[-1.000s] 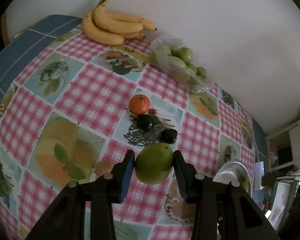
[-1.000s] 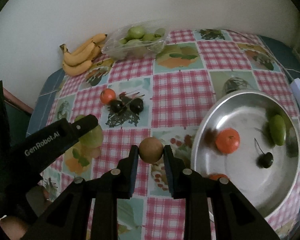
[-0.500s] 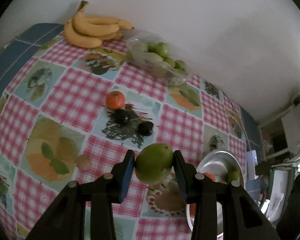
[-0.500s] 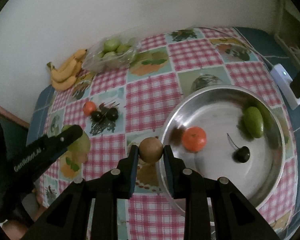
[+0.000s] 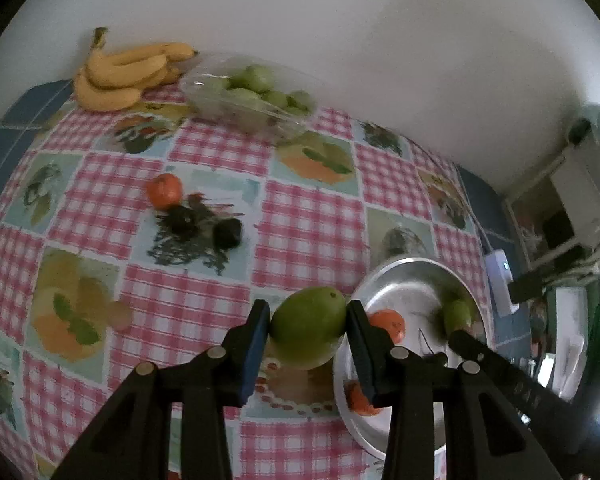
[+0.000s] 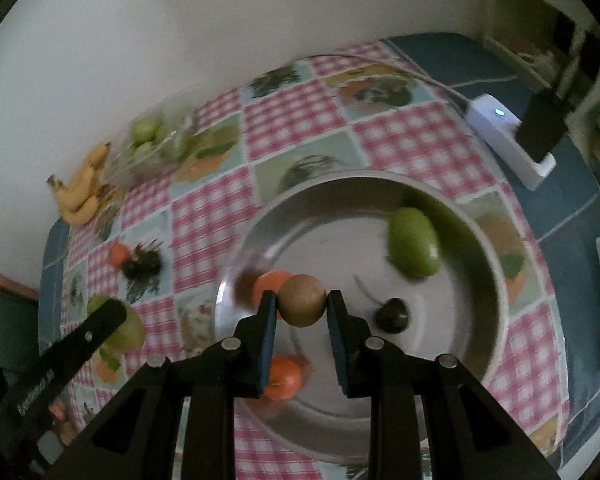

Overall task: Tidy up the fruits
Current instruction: 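Carry the pear in the left tool while the right tool carries the brown fruit over the bowl, then open the right tool to drop the brown fruit while the left tool releases the pear into the bowl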

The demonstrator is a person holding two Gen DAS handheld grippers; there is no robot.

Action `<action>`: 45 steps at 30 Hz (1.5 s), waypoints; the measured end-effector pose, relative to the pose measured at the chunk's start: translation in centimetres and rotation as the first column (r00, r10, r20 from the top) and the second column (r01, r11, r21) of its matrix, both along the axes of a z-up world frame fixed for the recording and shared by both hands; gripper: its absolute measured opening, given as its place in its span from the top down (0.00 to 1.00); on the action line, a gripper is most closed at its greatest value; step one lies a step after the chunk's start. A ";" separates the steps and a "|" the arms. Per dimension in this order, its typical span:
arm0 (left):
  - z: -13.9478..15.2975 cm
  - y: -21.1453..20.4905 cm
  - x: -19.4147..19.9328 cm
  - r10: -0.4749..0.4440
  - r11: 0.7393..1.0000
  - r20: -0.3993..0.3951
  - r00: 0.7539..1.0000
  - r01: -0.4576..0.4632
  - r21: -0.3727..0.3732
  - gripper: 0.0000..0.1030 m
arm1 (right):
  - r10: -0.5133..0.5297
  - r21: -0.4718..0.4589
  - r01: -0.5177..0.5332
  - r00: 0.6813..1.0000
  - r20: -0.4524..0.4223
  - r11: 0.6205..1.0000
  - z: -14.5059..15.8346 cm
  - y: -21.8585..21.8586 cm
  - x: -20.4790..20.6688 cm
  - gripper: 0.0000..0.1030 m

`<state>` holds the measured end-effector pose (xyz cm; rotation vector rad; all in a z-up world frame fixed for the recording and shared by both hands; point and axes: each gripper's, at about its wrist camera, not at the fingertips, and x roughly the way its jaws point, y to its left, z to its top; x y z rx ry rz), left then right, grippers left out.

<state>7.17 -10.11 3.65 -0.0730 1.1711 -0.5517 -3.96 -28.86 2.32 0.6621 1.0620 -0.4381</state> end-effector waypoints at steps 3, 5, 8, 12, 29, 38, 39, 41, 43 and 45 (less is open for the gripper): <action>-0.2 -1.3 -0.9 -0.043 0.999 0.000 0.999 0.043 0.006 0.59 | -0.028 0.012 0.028 1.000 -0.001 1.000 -0.2 -1.1 -0.7 0.74; -0.3 -2.3 -1.5 -0.074 0.997 -0.002 0.997 0.074 0.010 0.59 | -0.043 0.022 0.043 0.999 0.000 0.999 -0.3 -1.6 -1.0 0.74; -0.7 -3.7 -2.4 -0.128 0.991 -0.004 0.992 0.128 0.025 0.59 | -0.056 0.029 0.056 0.998 -0.002 0.998 -0.6 -2.2 -1.5 0.74; -1.2 -5.6 -3.6 -0.189 0.981 0.004 0.982 0.188 0.055 0.59 | -0.057 0.040 0.058 0.998 -0.008 0.998 -1.1 -2.4 -1.5 0.74; -3.8 -7.2 -4.1 -0.232 0.967 -0.020 0.972 0.233 0.099 0.59 | -0.024 0.044 0.026 0.998 -0.051 0.999 -3.9 -2.4 -0.2 0.74; -4.6 -7.3 -3.8 -0.231 0.967 -0.036 0.972 0.233 0.107 0.59 | -0.007 0.042 0.010 0.997 -0.081 0.999 -4.5 -1.9 0.3 0.74; -4.7 -7.3 -3.7 -0.230 0.967 -0.038 0.973 0.232 0.107 0.59 | -0.005 0.040 0.008 0.996 -0.084 0.999 -4.5 -1.9 0.3 0.74; -4.8 -7.2 -3.7 -0.227 0.967 -0.042 0.973 0.230 0.108 0.59 | -0.004 0.039 0.007 0.996 -0.090 0.999 -4.6 -1.8 0.4 0.74; -4.9 -7.2 -3.6 -0.226 0.967 -0.046 0.973 0.230 0.106 0.59 | -0.003 0.040 0.007 0.995 -0.096 0.999 -4.7 -1.8 0.4 0.74; -4.9 -7.2 -3.6 -0.228 0.967 -0.044 0.973 0.231 0.108 0.59 | -0.002 0.041 0.006 0.995 -0.100 0.999 -4.7 -1.8 0.5 0.74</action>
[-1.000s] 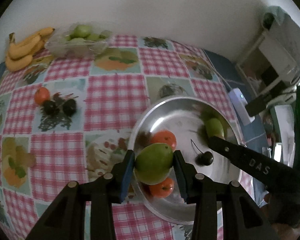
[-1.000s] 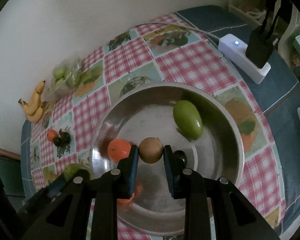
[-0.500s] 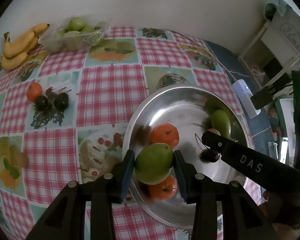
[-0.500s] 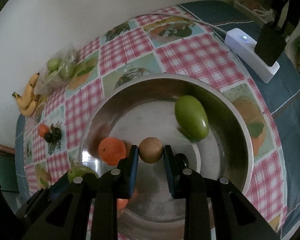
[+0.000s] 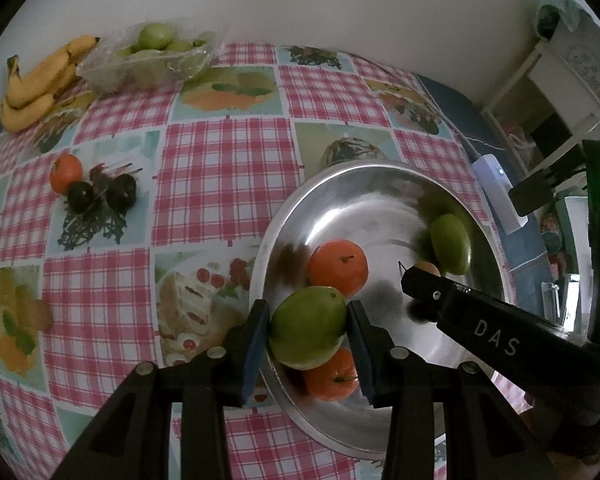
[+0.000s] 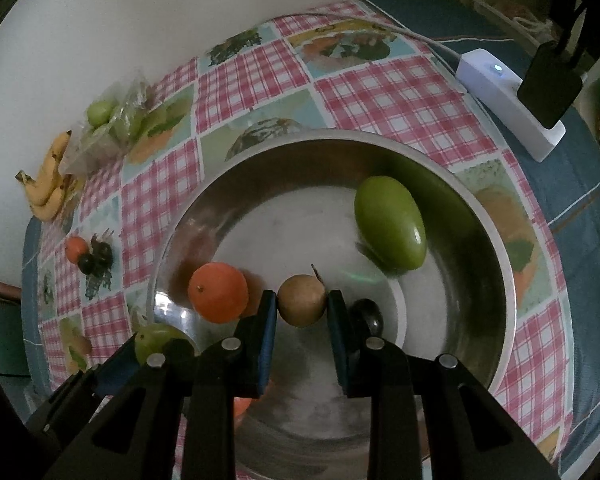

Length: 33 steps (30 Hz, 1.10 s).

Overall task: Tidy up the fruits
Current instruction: 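Open the right tool to drop the brown fruit while the left tool releases the pear into the bowl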

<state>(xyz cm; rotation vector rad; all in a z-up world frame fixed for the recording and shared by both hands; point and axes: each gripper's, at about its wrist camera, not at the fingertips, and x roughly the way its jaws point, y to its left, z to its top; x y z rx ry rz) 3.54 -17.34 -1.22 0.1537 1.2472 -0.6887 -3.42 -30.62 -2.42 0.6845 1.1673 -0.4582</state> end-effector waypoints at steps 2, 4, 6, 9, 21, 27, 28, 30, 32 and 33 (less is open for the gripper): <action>0.0 0.0 -0.1 -0.002 1.000 0.000 1.000 0.002 0.000 0.59 | 0.004 -0.003 -0.004 1.000 -0.004 1.000 0.0 0.0 0.0 0.74; 0.0 0.0 -0.1 -0.004 1.000 -0.003 1.000 0.004 0.000 0.59 | 0.009 0.000 -0.009 1.000 -0.008 1.000 -0.2 0.0 0.2 0.72; -0.1 -0.1 -0.1 -0.009 1.000 -0.002 1.000 0.010 0.003 0.59 | 0.013 -0.004 -0.014 1.000 -0.013 1.000 -0.2 0.1 0.2 0.72; -0.1 -0.1 -0.1 -0.010 1.000 -0.003 1.000 0.010 0.003 0.59 | 0.019 -0.014 -0.019 1.000 -0.014 1.000 -0.1 0.1 0.3 0.72; 0.6 -0.1 -0.3 -0.023 0.999 -0.014 1.000 0.023 -0.035 0.51 | 0.025 -0.045 -0.025 1.000 0.003 0.999 1.2 -0.1 0.3 0.64; 1.6 -0.3 -0.6 -0.034 0.998 -0.001 0.999 0.034 -0.052 0.51 | 0.024 -0.062 -0.023 1.000 0.011 0.998 1.9 -0.1 0.1 0.57; 1.8 -0.2 -0.6 -0.031 0.998 0.001 1.000 0.031 -0.055 0.51 | 0.024 -0.065 -0.023 1.000 0.014 0.998 2.0 -0.1 0.1 0.57; 2.1 0.1 -0.4 -0.019 0.998 0.003 1.000 0.019 -0.060 0.51 | 0.023 -0.071 -0.022 1.000 0.019 0.997 2.4 -0.1 0.0 0.57; 2.4 0.5 -0.1 0.001 0.998 0.004 1.000 -0.001 -0.064 0.51 | 0.024 -0.077 -0.022 0.999 0.022 0.997 2.7 -0.1 0.0 0.57; 2.5 0.8 0.1 0.013 0.998 0.005 1.000 -0.012 -0.064 0.50 | 0.024 -0.080 -0.023 0.999 0.023 0.997 2.8 0.0 -0.1 0.57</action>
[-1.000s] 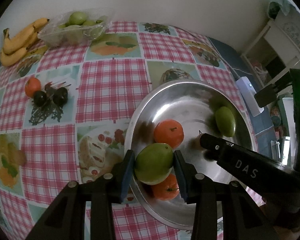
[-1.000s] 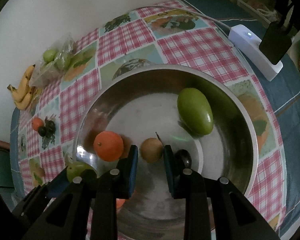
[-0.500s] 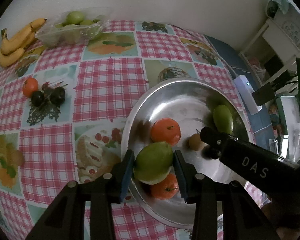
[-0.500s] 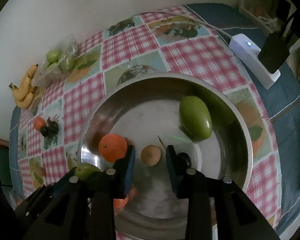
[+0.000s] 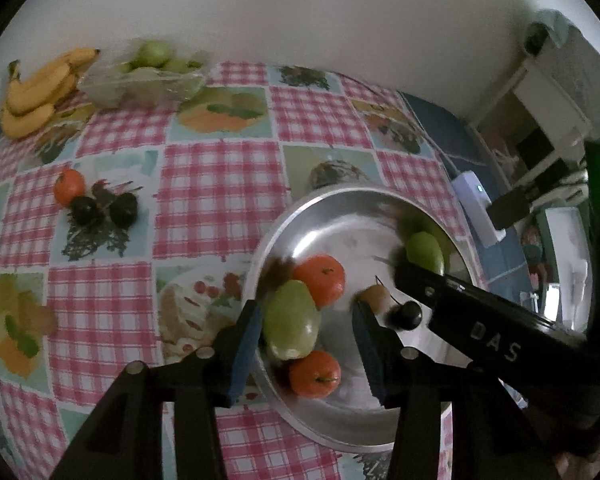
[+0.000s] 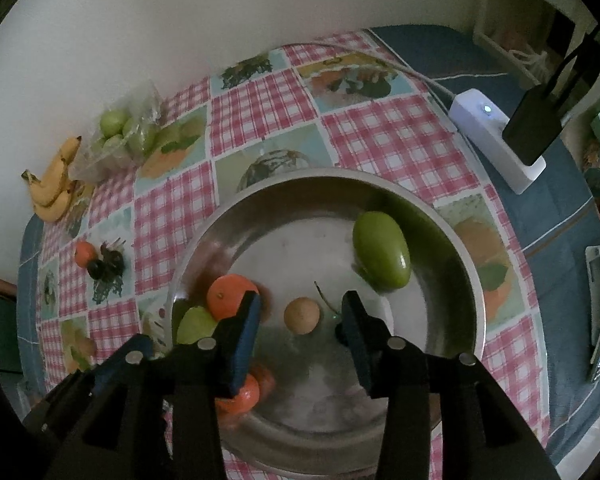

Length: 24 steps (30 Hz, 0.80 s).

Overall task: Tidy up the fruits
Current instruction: 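Open the right tool to drop the brown fruit while the left tool releases the pear into the bowl, then lift both open tools up and away from the steel bowl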

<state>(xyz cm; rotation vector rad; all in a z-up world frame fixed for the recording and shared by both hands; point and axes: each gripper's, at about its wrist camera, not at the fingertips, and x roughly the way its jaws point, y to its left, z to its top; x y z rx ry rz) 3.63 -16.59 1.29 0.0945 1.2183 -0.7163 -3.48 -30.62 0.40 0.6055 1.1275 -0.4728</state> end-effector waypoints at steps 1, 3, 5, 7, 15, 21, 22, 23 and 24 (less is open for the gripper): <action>0.1 0.3 0.2 0.014 1.000 0.000 1.000 -0.014 0.003 0.50 | 0.001 -0.003 -0.001 1.000 0.001 1.000 0.1 0.0 0.0 0.57; 0.2 1.2 0.8 0.061 0.998 0.005 0.998 -0.061 0.007 0.50 | 0.001 -0.003 -0.001 1.000 0.005 1.000 0.3 0.1 -0.1 0.57; 0.2 1.9 1.4 0.096 0.995 0.007 0.995 -0.096 0.005 0.50 | 0.005 -0.011 -0.005 1.000 0.002 1.000 0.4 0.2 -0.1 0.57; 0.2 2.8 2.0 0.134 0.991 0.003 0.991 -0.134 0.002 0.50 | 0.007 -0.013 -0.007 1.000 0.002 1.000 0.5 0.2 -0.1 0.57; 0.6 6.5 4.4 0.289 0.957 0.017 0.957 -0.289 -0.002 0.50 | 0.029 -0.003 -0.029 1.000 0.005 1.000 0.8 0.7 0.1 0.57; 0.4 8.5 5.3 0.362 0.932 -0.004 0.932 -0.362 -0.006 0.50 | 0.057 -0.021 -0.057 0.998 0.006 0.998 1.2 1.3 0.2 0.57; 0.3 8.6 5.4 0.367 0.930 -0.008 0.930 -0.367 -0.005 0.50 | 0.061 -0.023 -0.061 0.998 0.005 0.998 1.2 1.4 0.3 0.57; 0.2 8.7 5.4 0.370 0.929 -0.012 0.929 -0.370 -0.002 0.50 | 0.066 -0.025 -0.066 0.998 0.003 0.998 1.2 1.5 0.3 0.57; 0.1 8.7 5.5 0.371 0.929 -0.014 0.929 -0.371 0.002 0.50 | 0.069 -0.025 -0.069 0.998 0.001 0.997 1.2 1.6 0.4 0.57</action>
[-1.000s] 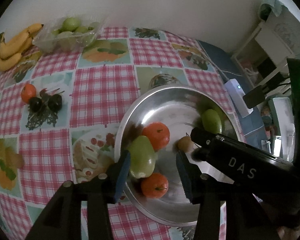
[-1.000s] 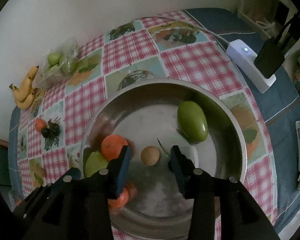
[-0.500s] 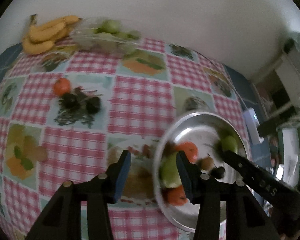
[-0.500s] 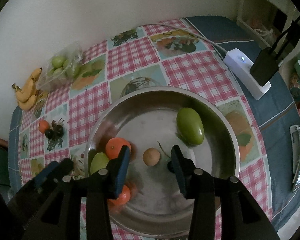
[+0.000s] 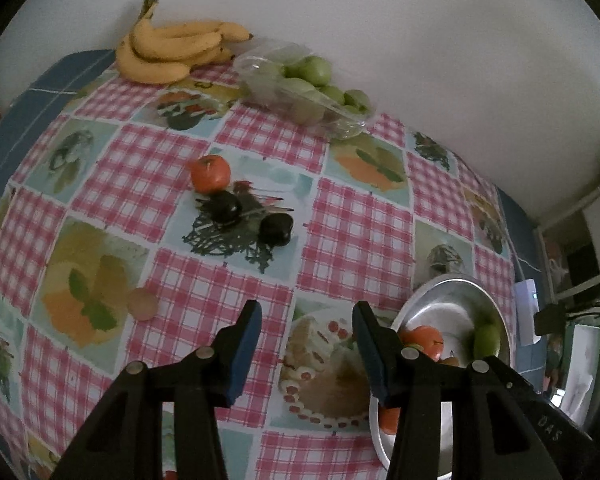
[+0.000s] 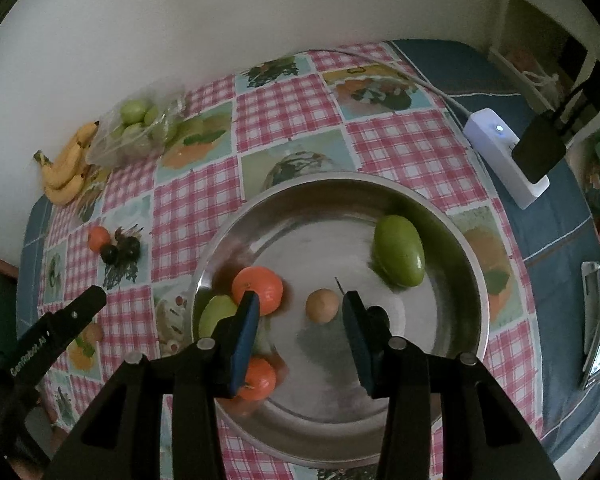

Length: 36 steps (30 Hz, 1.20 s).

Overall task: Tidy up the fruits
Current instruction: 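Lift both open tools up and away from the steel bowl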

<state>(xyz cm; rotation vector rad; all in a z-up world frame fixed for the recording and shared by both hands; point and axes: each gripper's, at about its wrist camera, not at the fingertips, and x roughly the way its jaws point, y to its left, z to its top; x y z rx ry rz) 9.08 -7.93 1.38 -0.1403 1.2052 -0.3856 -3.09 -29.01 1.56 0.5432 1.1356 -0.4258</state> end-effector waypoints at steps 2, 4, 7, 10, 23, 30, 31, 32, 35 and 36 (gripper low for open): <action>-0.2 -0.1 0.0 -0.002 1.000 -0.004 1.000 0.002 0.005 0.50 | 0.007 0.000 -0.007 1.000 -0.006 1.000 -0.2 0.2 0.1 0.57; -0.2 -0.2 -0.2 -0.002 1.000 -0.007 1.000 0.002 0.012 0.47 | 0.008 0.003 -0.008 1.000 -0.015 1.000 -0.5 0.2 0.2 0.57; -0.4 -0.3 -0.2 0.005 0.999 -0.009 1.000 -0.004 0.033 0.41 | 0.007 0.008 -0.007 0.999 -0.037 1.000 -1.1 0.1 0.2 0.50; -0.9 -0.3 -0.3 0.015 0.998 -0.017 1.000 -0.014 0.064 0.37 | 0.005 0.018 -0.004 0.999 -0.051 1.000 -1.6 -0.1 0.2 0.38; -2.0 0.4 -0.1 0.073 0.990 -0.020 0.997 -0.070 0.122 0.06 | 0.023 0.010 -0.022 0.997 -0.070 1.000 -2.5 0.1 0.5 0.11; -2.1 0.4 -0.2 0.073 0.990 -0.007 0.997 -0.072 0.121 0.00 | 0.015 0.011 -0.014 0.996 -0.083 1.000 -2.8 0.0 0.6 0.06; -2.0 0.4 -0.1 0.073 0.990 -0.003 0.997 -0.073 0.120 0.00 | 0.012 0.014 -0.011 0.996 -0.083 1.000 -2.9 -0.1 0.5 0.05; -2.0 0.5 -0.2 0.074 0.990 0.001 0.997 -0.074 0.117 0.00 | 0.006 0.017 -0.005 0.997 -0.083 1.000 -2.9 -0.1 0.5 0.02; -2.0 0.6 -0.1 0.083 0.990 -0.004 0.997 -0.082 0.112 0.00 | 0.002 0.017 -0.001 0.997 -0.076 1.000 -2.8 -0.1 0.5 0.00; -2.1 0.7 -0.1 0.086 0.990 -0.006 0.996 -0.084 0.111 0.00 | 0.005 0.015 -0.004 0.997 -0.073 1.000 -2.7 0.0 0.5 0.00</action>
